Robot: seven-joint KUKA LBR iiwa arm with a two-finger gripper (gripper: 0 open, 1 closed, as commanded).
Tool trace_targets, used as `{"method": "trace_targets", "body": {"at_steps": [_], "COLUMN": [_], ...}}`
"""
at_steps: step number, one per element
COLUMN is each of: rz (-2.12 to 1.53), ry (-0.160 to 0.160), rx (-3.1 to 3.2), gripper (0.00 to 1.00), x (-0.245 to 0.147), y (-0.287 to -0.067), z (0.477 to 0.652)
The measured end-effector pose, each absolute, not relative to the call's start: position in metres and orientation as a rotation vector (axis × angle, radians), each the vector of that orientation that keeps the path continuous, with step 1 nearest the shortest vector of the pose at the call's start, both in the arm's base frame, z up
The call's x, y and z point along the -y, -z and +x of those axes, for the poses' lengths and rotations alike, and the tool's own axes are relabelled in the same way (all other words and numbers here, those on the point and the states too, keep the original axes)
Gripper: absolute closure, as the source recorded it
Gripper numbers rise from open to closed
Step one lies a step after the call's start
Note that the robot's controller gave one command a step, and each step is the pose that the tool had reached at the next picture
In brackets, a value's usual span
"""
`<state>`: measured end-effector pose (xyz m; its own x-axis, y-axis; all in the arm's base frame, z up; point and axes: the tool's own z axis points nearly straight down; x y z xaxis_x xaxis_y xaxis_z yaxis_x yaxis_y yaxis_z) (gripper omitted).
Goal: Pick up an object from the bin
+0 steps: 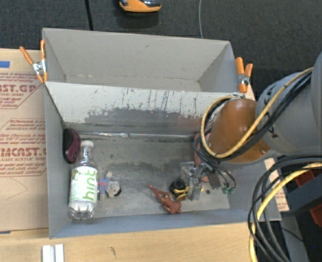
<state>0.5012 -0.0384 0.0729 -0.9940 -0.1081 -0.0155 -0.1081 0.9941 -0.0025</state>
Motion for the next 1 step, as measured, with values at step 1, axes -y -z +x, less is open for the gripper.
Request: {"method": "trace_targets", "body": {"at_steps": [1], "rz": [-0.171], "ry": [0.006], "rx": [-3.139], "gripper": [1.00], "x": [0.0279], "y": [-0.0719], "z": [0.5120]}}
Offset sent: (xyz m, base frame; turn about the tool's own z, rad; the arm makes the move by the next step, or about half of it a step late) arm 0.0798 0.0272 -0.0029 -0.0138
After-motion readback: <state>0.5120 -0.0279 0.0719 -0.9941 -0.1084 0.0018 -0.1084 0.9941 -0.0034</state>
